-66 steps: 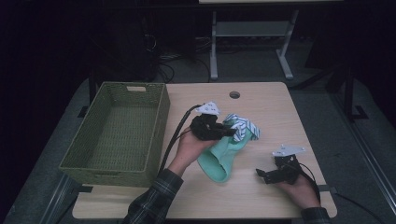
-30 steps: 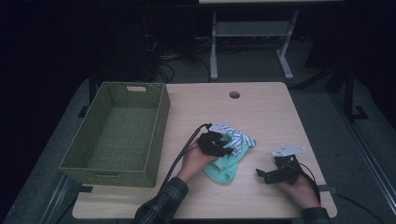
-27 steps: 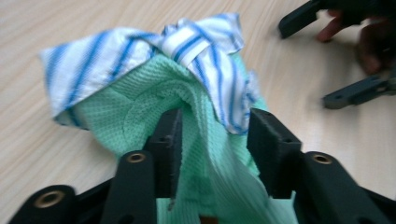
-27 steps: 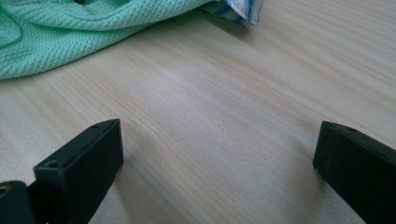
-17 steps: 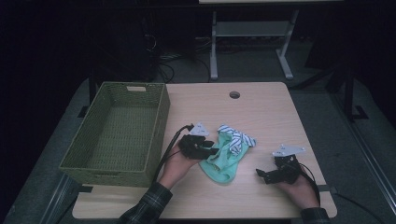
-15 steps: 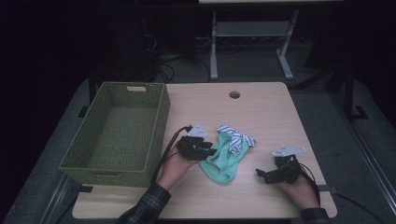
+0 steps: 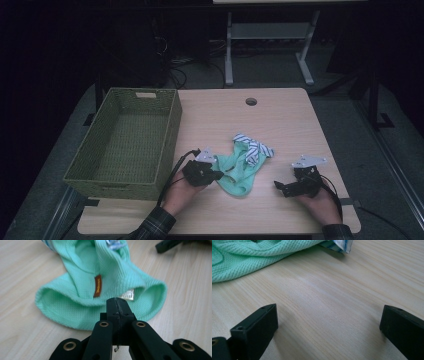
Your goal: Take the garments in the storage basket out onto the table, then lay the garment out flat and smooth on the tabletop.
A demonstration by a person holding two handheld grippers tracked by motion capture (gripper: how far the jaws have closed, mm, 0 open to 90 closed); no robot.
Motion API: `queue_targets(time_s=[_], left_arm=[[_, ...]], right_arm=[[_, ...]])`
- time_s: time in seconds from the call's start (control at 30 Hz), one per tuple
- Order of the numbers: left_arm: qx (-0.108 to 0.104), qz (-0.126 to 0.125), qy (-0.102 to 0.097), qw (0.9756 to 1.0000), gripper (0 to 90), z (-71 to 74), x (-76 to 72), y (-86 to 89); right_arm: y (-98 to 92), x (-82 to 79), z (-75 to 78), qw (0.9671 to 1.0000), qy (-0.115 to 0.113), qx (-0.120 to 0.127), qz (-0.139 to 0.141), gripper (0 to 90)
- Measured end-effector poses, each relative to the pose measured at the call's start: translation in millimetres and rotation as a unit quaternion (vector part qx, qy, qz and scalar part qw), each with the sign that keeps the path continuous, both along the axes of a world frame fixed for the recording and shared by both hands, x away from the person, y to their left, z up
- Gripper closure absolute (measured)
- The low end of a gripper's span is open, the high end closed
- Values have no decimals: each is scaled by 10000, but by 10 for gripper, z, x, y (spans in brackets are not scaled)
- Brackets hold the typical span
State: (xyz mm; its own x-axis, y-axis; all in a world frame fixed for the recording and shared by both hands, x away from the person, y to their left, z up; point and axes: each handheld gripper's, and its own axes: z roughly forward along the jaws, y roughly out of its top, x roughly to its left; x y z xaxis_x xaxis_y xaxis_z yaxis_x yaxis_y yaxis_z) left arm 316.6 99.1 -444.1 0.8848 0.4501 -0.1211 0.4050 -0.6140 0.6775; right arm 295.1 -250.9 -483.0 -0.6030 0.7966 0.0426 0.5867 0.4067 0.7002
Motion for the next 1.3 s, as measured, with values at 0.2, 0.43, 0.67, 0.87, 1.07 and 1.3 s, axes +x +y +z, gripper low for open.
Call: queue_targets(time_s=[0.2,0.43,0.67,0.87,1.07,1.3], left_arm=[[275,16,-8,9996,886,-109,35,-38],[333,11,-2,9994,889,-154,28,-79],[486,-41,-40,9988,888,-137,31,-105],[450,-23,23,9990,886,-139,39,-110],[492,-53,63,9988,885,-131,55,-114],[404,19,181,9990,875,-135,64,-118]], right_arm=[[-1,-9,0,10000,-6,6,7,14],[-17,-9,24,9999,-12,89,79,132],[-15,37,200,9991,-170,344,184,234],[44,164,404,9970,-316,626,321,361],[131,279,497,9965,-372,612,425,398],[167,375,539,9966,-319,602,464,481]])
